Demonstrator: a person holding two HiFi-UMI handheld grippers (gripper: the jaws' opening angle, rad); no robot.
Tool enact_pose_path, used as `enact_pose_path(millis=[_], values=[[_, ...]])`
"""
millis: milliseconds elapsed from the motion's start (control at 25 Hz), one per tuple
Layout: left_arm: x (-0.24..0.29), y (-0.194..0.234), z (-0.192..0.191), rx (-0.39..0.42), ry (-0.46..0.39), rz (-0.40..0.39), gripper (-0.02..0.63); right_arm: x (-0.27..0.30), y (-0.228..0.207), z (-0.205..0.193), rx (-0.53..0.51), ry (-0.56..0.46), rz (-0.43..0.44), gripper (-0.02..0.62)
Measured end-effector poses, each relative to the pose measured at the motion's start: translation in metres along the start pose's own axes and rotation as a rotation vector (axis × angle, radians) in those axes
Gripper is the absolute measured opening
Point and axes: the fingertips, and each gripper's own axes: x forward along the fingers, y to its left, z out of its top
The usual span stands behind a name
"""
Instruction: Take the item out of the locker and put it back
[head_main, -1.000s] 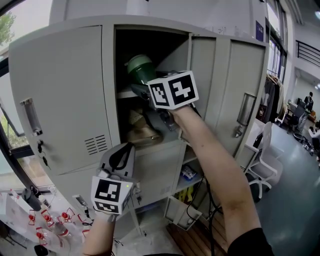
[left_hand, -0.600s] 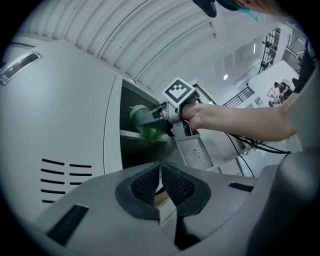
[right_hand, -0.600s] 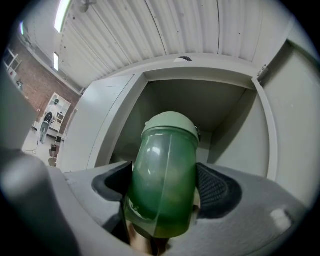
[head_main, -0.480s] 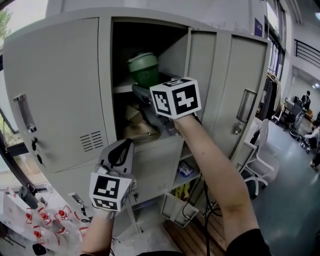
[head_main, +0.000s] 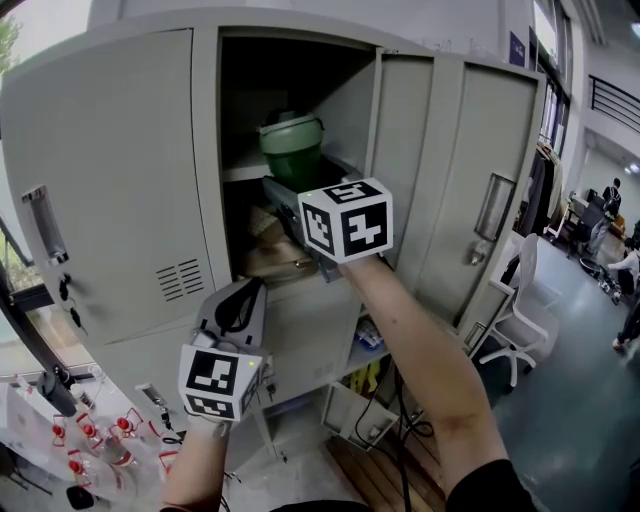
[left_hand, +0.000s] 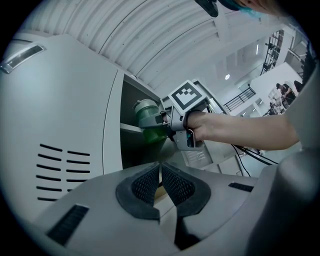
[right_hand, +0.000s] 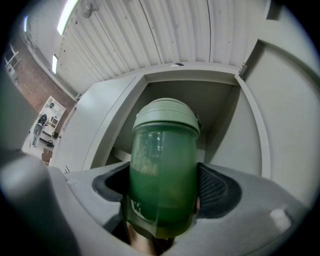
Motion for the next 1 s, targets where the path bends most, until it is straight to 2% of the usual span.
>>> enact_pose_path(millis=[120, 240, 480, 600, 1000], values=[[-0.001, 0.001, -0.003, -0.001, 0.008, 0.002, 0.014, -0.003, 0.000, -0.003, -0.022, -0.058, -0.034, 0.387], [-0.003, 0.003, -0.007, 0.000, 0.020, 0.003, 0.014, -0.005, -0.001, -0.010, 0.000, -0.087, -0.054, 0.387], [-0.002, 0.007, -0.006, 0.001, 0.008, 0.010, 0.014, -0.021, -0.005, -0.027, 0.074, -0.125, -0.053, 0.387], [0.001, 0.005, -0.014, -0.007, 0.028, -0.002, 0.014, -0.034, -0.006, -0.039, 0.103, -0.138, -0.049, 0.387], [0.013, -0.007, -0.027, -0.004, 0.003, -0.034, 0.014, -0.081, 0.004, -0.078, 0.143, -0.164, -0.033, 0.387]])
